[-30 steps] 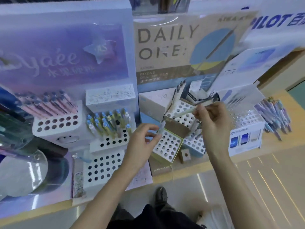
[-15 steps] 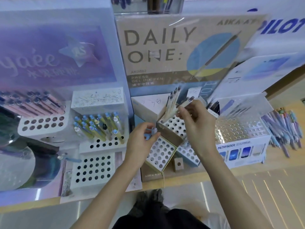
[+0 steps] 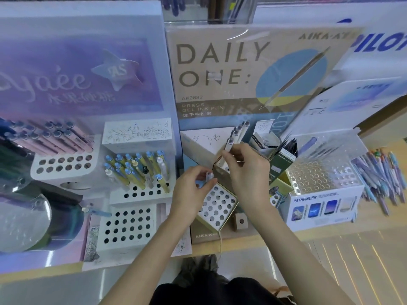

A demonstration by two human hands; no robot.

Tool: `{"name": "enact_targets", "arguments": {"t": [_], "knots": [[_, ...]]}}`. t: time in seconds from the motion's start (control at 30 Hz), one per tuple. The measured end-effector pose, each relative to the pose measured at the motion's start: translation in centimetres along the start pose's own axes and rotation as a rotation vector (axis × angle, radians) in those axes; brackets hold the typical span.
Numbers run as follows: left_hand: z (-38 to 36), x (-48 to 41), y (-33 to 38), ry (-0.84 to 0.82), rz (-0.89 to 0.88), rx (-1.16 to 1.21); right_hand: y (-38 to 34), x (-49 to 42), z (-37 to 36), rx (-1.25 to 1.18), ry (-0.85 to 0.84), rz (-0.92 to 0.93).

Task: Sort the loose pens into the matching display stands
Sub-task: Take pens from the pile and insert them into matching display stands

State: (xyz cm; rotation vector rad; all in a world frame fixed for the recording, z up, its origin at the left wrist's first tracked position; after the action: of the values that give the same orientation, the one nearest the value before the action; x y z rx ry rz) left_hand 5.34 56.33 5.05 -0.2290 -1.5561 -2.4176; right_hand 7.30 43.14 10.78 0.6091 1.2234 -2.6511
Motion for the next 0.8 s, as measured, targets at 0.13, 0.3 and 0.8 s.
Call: {"name": "enact_targets", "arguments": {"t": [0.13,0.3,0.8], "knots": [[-0.1,-0.1,-0.2,0.004,0.017,0.01,-0.6,0.5,-0.9,-0.044,0.066,-0.142],[0.1,-0.1,-0.1,0.005,0.024,0.011,0.1,1.9,-0.8,-0.199,0.042,-0.286],[-7.1,4.6,8.5,-0.391,-0.216,0.024,10.0,6.2,15.6,-0.034,0.104,-0.35]]}}
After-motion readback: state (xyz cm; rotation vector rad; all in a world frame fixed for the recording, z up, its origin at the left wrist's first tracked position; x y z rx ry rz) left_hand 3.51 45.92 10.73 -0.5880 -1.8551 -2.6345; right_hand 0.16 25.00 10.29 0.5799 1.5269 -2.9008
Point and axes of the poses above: each hand's wrist, its own x-axis away from the middle knuckle, its own z-axis out of the back of the hand, y = z × x, the point moved 4 cm from there along -x, towards the middle knuckle, and after that the axes turned 10 degrees about z, right-handed, at the moved point
